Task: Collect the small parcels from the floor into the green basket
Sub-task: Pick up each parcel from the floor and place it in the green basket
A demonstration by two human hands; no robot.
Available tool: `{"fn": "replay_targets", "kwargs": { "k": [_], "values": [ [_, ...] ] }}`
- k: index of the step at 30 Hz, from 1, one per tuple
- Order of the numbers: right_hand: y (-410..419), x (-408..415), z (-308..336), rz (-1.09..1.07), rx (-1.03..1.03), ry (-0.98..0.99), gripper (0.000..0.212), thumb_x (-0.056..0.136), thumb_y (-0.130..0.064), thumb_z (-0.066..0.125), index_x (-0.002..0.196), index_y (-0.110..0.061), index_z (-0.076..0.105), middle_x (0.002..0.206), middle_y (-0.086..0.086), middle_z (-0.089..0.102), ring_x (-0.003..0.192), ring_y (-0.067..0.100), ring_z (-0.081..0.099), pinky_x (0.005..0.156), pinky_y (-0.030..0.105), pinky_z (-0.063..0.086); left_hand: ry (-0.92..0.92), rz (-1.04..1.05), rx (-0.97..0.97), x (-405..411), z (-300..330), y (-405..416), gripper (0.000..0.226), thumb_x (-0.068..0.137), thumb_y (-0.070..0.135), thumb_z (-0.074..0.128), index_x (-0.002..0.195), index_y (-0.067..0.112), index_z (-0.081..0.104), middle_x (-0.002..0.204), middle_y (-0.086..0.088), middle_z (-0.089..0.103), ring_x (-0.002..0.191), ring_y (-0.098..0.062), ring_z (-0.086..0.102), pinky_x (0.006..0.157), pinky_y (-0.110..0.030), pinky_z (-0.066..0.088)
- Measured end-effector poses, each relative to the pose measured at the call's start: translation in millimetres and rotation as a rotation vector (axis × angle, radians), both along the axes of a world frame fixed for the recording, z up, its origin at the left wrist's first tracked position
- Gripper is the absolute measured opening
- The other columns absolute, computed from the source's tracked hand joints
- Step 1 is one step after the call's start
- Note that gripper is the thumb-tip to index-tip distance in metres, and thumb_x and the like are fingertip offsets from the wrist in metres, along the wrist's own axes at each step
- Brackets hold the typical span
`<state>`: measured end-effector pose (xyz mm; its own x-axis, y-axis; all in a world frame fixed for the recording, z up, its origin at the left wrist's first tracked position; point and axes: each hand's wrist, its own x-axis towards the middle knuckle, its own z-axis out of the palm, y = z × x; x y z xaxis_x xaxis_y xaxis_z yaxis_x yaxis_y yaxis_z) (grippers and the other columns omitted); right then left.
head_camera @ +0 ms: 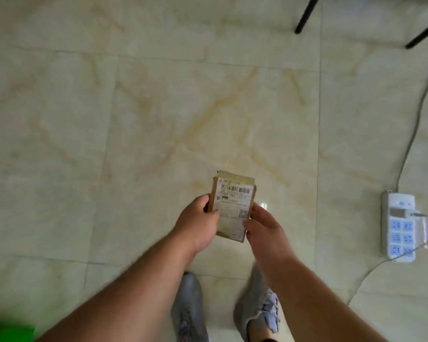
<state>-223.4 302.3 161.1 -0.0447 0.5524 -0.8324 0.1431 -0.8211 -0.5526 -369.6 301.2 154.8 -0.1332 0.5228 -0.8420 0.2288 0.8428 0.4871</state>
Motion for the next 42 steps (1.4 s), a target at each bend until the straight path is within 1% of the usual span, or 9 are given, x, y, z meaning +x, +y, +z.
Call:
{"fn": "replay_targets", "kwargs": {
  "k": [6, 12, 15, 19, 24, 30, 35, 38, 42],
  "values": [
    [-7.0, -59.5, 42.7, 0.403, 0.062, -0.076, 0.052, 0.076, -0.007, 0.044, 0.112, -0.033, 0.072, 0.106, -0.01, 0.078, 0.103, 0.012, 0.072, 0.095, 0.041, 0.057, -0.08, 0.283, 0.013, -55.2, 58.5, -51.6, 0.052, 0.083, 0.012, 0.047, 0.121, 0.039, 0.07, 0.112, 0.016, 0.077, 0.107, -0.009, 0.072, 0.098, -0.04, 0.056],
    [-10.8, -113.3, 74.2, 0.714, 0.072, -0.061, 0.052, 0.08, -0.01, 0.043, 0.117, -0.034, 0.071, 0.109, -0.01, 0.077, 0.104, 0.013, 0.071, 0.093, 0.039, 0.058, -0.05, 0.524, 0.037, -96.1, 104.0, -96.7, 0.051, 0.088, 0.008, 0.047, 0.121, 0.04, 0.069, 0.112, 0.014, 0.077, 0.108, -0.01, 0.071, 0.096, -0.036, 0.055],
    [-16.7, -135.8, 83.6, 0.842, 0.073, -0.057, 0.053, 0.08, -0.018, 0.041, 0.12, -0.041, 0.069, 0.11, -0.012, 0.076, 0.098, 0.015, 0.073, 0.089, 0.044, 0.06, -0.011, 0.645, 0.063, -109.1, 116.8, -115.8, 0.049, 0.091, 0.004, 0.047, 0.117, 0.039, 0.069, 0.111, 0.013, 0.077, 0.106, -0.01, 0.07, 0.082, -0.024, 0.053],
    [-30.8, -161.4, 88.6, 0.969, 0.111, -0.043, 0.055, 0.079, -0.02, 0.041, 0.125, -0.038, 0.067, 0.113, -0.012, 0.075, 0.108, 0.014, 0.069, 0.094, 0.039, 0.056, 0.044, 0.761, 0.093, -123.9, 123.8, -141.0, 0.048, 0.091, 0.002, 0.048, 0.099, 0.045, 0.07, 0.102, 0.017, 0.078, 0.098, -0.006, 0.071, 0.072, -0.018, 0.049],
    [-63.8, -192.3, 85.7, 1.132, 0.14, -0.056, 0.053, 0.083, -0.019, 0.041, 0.124, -0.039, 0.067, 0.115, -0.013, 0.074, 0.108, 0.014, 0.068, 0.095, 0.042, 0.056, 0.067, 0.852, 0.108, -139.3, 123.0, -189.3, 0.041, 0.097, 0.003, 0.046, 0.123, 0.028, 0.065, 0.116, 0.01, 0.071, 0.094, -0.002, 0.065, 0.056, -0.003, 0.047],
    [-130.1, -229.5, 81.1, 1.29, 0.175, -0.076, 0.048, 0.094, -0.016, 0.042, 0.129, -0.04, 0.064, 0.119, -0.016, 0.073, 0.111, 0.009, 0.066, 0.097, 0.034, 0.053, 0.073, 0.939, 0.1, -160.5, 116.4, -266.5, 0.038, 0.097, 0.005, 0.047, 0.124, 0.026, 0.064, 0.119, 0.004, 0.072, 0.101, -0.013, 0.067, 0.057, 0.001, 0.046],
    [-208.3, -274.7, 94.6, 1.424, 0.185, -0.063, 0.047, 0.091, -0.02, 0.042, 0.125, -0.044, 0.064, 0.117, -0.018, 0.074, 0.11, 0.009, 0.068, 0.098, 0.037, 0.053, 0.08, 1.091, 0.087, -188.1, 125.8, -352.6, 0.041, 0.095, 0.006, 0.05, 0.084, 0.045, 0.056, 0.095, 0.017, 0.069, 0.089, -0.005, 0.068, 0.052, -0.007, 0.044],
    [-255.7, -309.8, 111.3, 1.479, 0.189, -0.053, 0.046, 0.09, -0.02, 0.043, 0.125, -0.041, 0.064, 0.118, -0.016, 0.073, 0.111, 0.008, 0.067, 0.098, 0.035, 0.052, 0.095, 1.191, 0.095, -206.7, 134.4, -403.4, 0.045, 0.094, 0.004, 0.051, 0.088, 0.048, 0.056, 0.096, 0.019, 0.071, 0.082, -0.005, 0.067, 0.05, -0.004, 0.041],
    [-318.5, -352.9, 131.2, 1.521, 0.217, -0.055, 0.043, 0.091, -0.016, 0.046, 0.121, -0.037, 0.068, 0.115, -0.014, 0.075, 0.108, 0.008, 0.069, 0.098, 0.035, 0.053, 0.074, 1.29, 0.149, -233.3, 151.3, -468.7, 0.048, 0.095, 0.003, 0.05, 0.098, 0.05, 0.061, 0.107, 0.021, 0.074, 0.099, 0.003, 0.067, 0.068, -0.003, 0.046]
  ]
}}
